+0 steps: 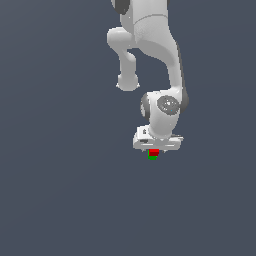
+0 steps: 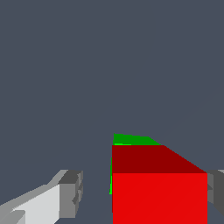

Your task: Stack the red cube on top of the green cube.

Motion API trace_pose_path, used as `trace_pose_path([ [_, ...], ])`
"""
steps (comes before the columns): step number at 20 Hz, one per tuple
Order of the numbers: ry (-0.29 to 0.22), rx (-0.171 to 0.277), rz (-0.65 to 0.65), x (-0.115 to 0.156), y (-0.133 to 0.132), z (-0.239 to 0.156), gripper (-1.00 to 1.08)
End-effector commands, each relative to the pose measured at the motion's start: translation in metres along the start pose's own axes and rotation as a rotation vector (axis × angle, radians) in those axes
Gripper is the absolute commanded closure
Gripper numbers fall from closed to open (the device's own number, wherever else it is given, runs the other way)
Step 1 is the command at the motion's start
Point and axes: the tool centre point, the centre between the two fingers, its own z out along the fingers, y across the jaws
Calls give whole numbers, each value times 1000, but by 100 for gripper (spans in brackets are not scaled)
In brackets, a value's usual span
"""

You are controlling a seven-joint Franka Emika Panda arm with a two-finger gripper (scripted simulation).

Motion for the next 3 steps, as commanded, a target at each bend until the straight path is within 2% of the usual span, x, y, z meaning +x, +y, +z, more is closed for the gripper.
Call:
trace_pose_path([
  [1,0,0,0,0,0,0,-92],
  [3,0,0,0,0,0,0,-92],
])
